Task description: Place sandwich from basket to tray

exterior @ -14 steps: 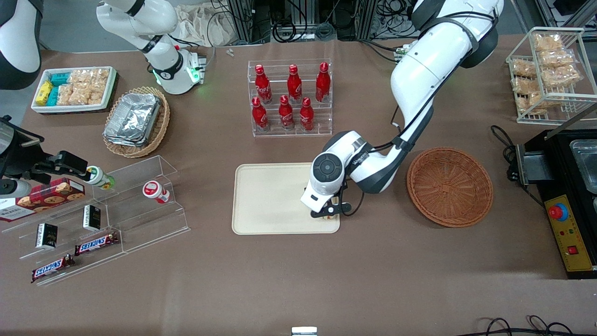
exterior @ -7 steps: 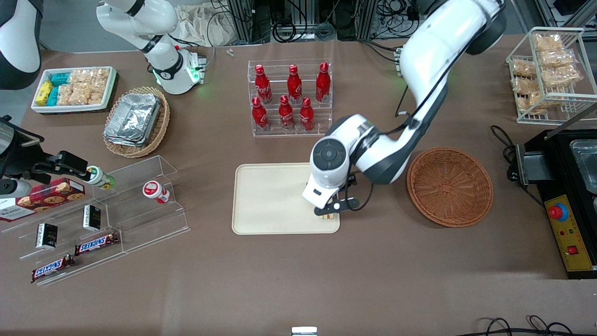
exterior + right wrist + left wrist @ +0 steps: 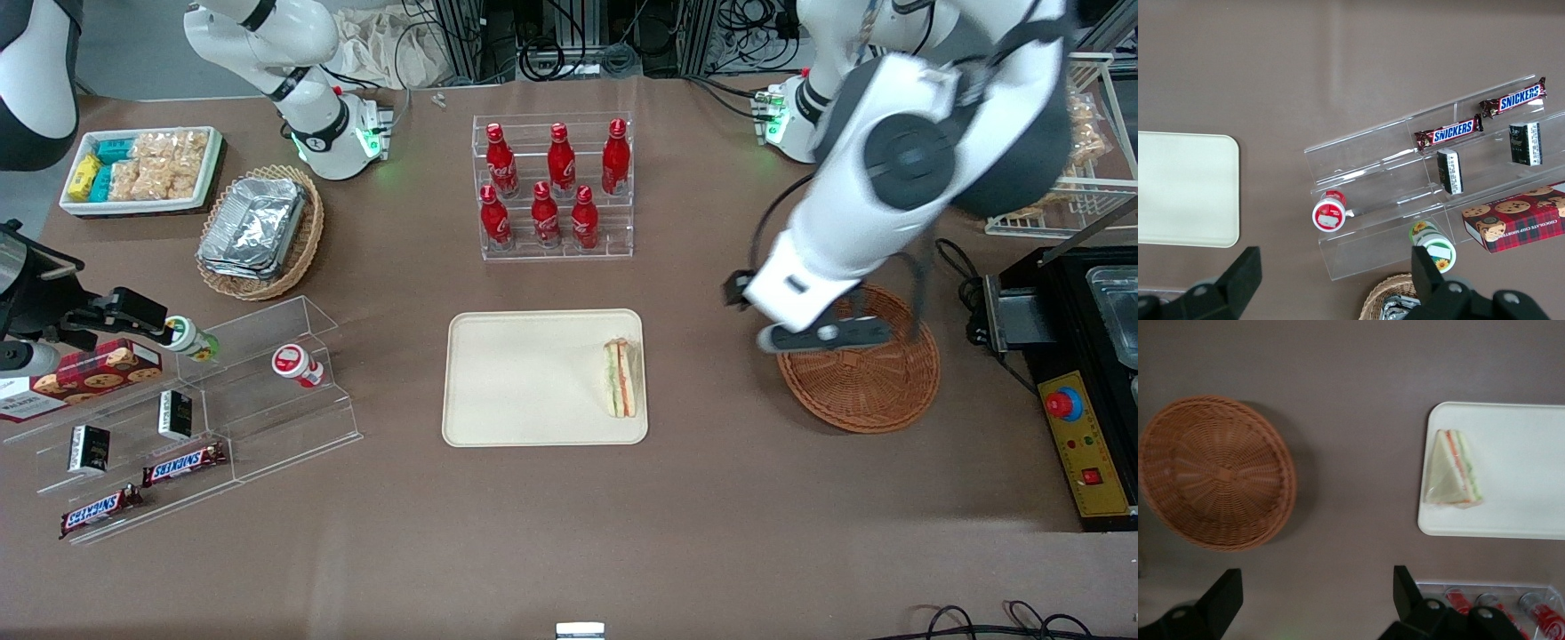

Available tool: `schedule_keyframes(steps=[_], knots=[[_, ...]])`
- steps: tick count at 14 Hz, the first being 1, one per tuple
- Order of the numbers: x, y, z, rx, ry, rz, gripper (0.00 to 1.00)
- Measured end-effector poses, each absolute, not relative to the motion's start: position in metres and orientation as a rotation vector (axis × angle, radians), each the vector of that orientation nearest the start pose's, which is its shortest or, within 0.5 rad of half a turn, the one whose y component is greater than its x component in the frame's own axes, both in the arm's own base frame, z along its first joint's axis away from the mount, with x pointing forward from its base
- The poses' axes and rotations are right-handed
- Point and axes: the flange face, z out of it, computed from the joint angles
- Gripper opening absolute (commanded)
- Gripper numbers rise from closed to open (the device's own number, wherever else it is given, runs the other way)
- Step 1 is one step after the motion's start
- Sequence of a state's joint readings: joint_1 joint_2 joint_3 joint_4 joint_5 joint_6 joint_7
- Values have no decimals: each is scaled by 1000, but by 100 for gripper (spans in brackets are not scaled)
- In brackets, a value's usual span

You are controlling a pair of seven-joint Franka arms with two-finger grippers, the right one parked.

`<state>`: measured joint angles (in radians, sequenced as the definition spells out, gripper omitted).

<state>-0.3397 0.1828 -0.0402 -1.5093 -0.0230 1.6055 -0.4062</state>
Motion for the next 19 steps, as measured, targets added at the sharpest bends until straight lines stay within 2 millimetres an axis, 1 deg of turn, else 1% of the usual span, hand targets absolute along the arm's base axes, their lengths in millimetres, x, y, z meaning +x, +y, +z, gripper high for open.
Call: schedule_keyframes(steps=[2, 3, 4, 5, 6, 9, 11, 14, 17, 19], knots=[[549, -180, 556, -3153, -18, 120, 100], [545, -157, 555, -3158, -21, 117, 100], [545, -138, 555, -3162, -30, 112, 100], [548, -125, 555, -3165, -30, 104, 100], [551, -119, 555, -3166, -23, 96, 100], [558, -114, 553, -3167, -19, 81, 100], [566, -97, 550, -3172, 8, 81, 100], [574, -81, 554, -3178, 17, 83, 100], [576, -78, 553, -3174, 157, 91, 100], [579, -72, 551, -3114, 286, 95, 100]])
